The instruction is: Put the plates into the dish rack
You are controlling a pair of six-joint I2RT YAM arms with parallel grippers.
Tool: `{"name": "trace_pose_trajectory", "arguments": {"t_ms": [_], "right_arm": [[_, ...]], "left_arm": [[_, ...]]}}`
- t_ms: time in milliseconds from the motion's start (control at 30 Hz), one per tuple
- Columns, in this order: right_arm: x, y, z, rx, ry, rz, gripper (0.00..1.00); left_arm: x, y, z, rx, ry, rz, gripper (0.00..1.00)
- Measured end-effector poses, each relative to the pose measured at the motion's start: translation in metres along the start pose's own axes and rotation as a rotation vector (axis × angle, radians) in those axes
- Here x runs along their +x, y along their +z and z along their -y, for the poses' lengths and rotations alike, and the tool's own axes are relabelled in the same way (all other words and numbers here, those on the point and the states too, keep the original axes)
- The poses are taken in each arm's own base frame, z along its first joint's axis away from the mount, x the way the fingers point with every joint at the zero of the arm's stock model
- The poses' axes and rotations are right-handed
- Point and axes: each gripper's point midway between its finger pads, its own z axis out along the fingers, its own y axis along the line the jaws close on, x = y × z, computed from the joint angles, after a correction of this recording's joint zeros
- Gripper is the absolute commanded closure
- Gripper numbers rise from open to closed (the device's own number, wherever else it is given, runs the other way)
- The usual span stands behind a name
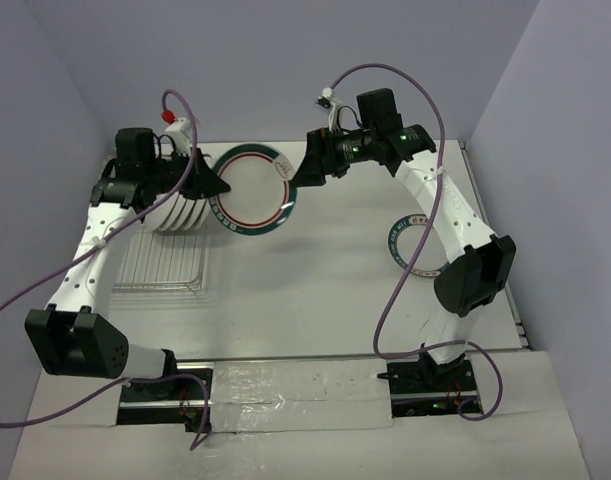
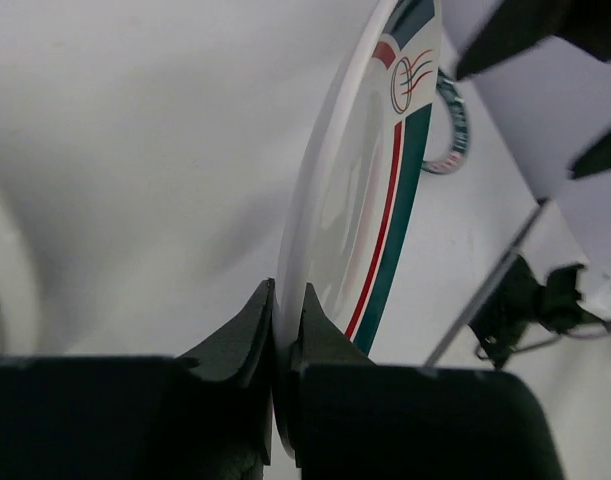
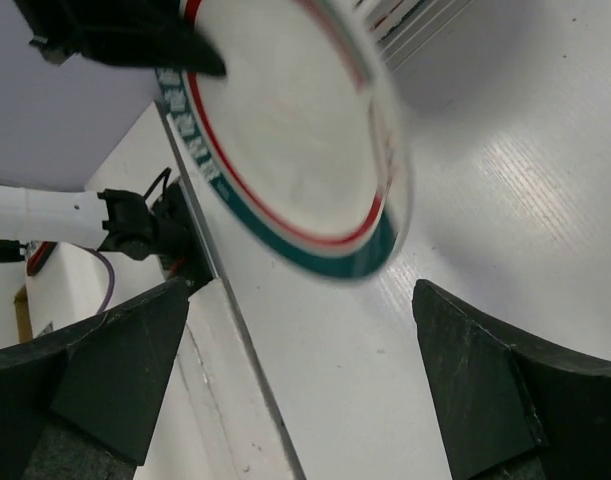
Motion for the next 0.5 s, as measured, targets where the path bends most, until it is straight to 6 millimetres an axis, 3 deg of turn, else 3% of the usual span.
{"name": "trace_pose_trajectory", "arguments": {"t_ms": [133,267,367,500], "right_arm": [[-0.004,-0.008,-0.004,0.018,-0.003,0.024,0.0],[-0.008,-0.015,0.002,0.043,-0.001,0.046,0.0],[-0.008,-0.019,0.012,0.067,0.018,0.05,0.0],[-0.009,-0.022,0.019,0.088,0.026,0.058,0.0]], "left_arm": [[-0.024,-0.036,-0.05,-0.298,-0.008,0.079,1.0],[-0.065,-0.099,-0.093,-0.691,0.072,0.2,1.0],[-0.084,-0.15,-0.105,-0.943,0.166,0.263,1.0],[-0.092,-0.21,-0.121,-1.215,0.256,0.288,1.0]]}}
